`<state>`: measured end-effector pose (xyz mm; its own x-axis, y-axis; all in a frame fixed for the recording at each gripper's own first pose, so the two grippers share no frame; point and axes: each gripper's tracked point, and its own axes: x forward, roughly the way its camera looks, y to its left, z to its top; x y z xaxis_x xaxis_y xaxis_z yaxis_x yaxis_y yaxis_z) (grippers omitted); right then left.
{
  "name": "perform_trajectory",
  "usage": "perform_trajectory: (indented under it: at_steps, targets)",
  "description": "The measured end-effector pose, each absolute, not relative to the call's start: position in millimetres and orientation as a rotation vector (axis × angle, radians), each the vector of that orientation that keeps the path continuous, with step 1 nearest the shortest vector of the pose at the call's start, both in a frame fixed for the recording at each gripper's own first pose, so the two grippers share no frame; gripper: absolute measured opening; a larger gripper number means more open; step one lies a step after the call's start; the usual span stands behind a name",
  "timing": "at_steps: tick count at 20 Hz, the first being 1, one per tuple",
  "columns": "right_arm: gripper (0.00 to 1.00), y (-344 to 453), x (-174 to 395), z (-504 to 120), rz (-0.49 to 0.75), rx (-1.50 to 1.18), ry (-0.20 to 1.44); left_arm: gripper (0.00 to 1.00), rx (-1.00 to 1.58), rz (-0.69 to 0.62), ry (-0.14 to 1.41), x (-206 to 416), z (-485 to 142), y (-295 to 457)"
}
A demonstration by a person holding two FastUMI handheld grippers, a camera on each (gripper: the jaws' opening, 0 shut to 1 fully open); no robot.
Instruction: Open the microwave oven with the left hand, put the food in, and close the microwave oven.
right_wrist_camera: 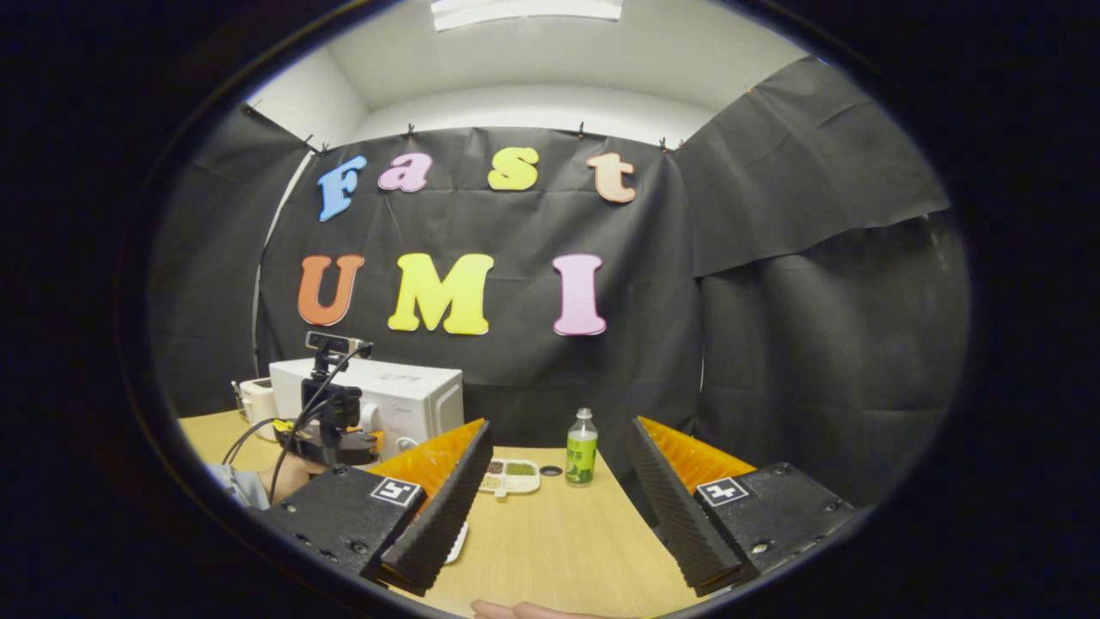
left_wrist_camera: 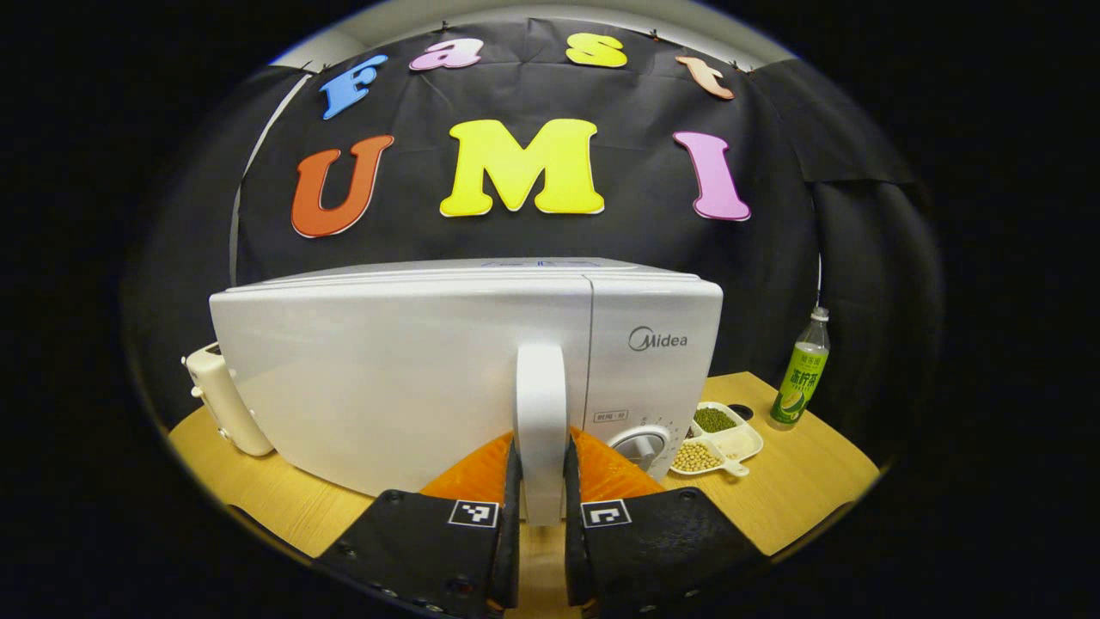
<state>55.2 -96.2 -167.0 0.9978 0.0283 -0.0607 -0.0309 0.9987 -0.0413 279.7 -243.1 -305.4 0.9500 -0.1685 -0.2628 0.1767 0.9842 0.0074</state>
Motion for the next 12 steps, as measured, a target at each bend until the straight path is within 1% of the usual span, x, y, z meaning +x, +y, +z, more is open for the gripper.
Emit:
perform_trajectory:
  at_steps: [1,2,3,5,6,7,8,9,10,11,12]
  targets:
    - [1.0,-95,54,-165,0.032,-0.045,0.053,0.21,0.015,-0.186,0.264,276,-306,-244]
    - [1.0,-95,53,-164,0.031,-0.051,0.047,0.2,0.008,-0.189,0.258,271,-305,-243]
    - [1.0,-96,52,-163,0.026,-0.056,0.043,0.03,0.017,-0.186,0.251,271,-303,-245]
    - [1.0,-96,51,-165,0.022,-0.063,0.052,0.02,0.033,-0.169,0.25,273,-305,-243]
    - [1.0,-94,50,-165,0.026,-0.062,0.053,0.02,0.009,-0.177,0.266,267,-308,-243]
    - [1.0,-91,49,-163,0.033,-0.061,0.052,0.02,-0.01,-0.183,0.251,257,-304,-241]
    - [0.95,-90,48,-163,0.037,-0.061,0.048,0.02,0.007,-0.196,0.246,246,-305,-238]
    - [0.94,-91,47,-164,0.034,-0.064,0.052,0.02,0.015,-0.214,0.228,231,-301,-232]
    - [0.94,-92,46,-166,0.032,-0.064,0.056,0.02,0.008,-0.23,0.215,217,-300,-226]
    - [1.0,-90,45,-167,0.036,-0.06,0.055,0.02,0.008,-0.247,0.217,199,-300,-219]
    - [1.0,-88,45,-169,0.037,-0.055,0.058,0.02,0.013,-0.264,0.208,185,-297,-210]
